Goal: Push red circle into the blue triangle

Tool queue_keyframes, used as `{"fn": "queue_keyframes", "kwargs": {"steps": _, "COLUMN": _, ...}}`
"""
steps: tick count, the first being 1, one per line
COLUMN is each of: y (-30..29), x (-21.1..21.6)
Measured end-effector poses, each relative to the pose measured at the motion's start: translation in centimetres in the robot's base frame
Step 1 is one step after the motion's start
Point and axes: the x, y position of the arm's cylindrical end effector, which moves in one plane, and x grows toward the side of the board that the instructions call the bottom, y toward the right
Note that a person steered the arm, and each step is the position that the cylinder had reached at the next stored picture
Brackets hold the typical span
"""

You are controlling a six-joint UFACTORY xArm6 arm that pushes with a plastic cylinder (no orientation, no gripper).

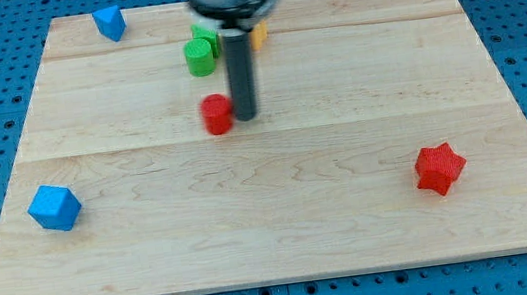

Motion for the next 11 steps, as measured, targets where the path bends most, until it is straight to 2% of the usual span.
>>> {"fn": "queue_keyframes", "kwargs": {"steps": 1, "y": -9.8, "x": 0.0}}
{"fn": "queue_keyframes", "kwargs": {"steps": 2, "y": -15.5, "x": 0.5}}
{"fn": "queue_keyframes", "kwargs": {"steps": 3, "y": -17.2, "x": 3.6}}
{"fn": "queue_keyframes", "kwargs": {"steps": 4, "y": -21.0, "x": 4.2}}
{"fn": "queue_keyframes", "kwargs": {"steps": 6, "y": -16.7, "x": -1.2}}
{"fn": "queue_keyframes", "kwargs": {"steps": 9, "y": -16.3, "x": -9.4}}
{"fn": "queue_keyframes", "kwargs": {"steps": 11, "y": -16.4, "x": -11.7}}
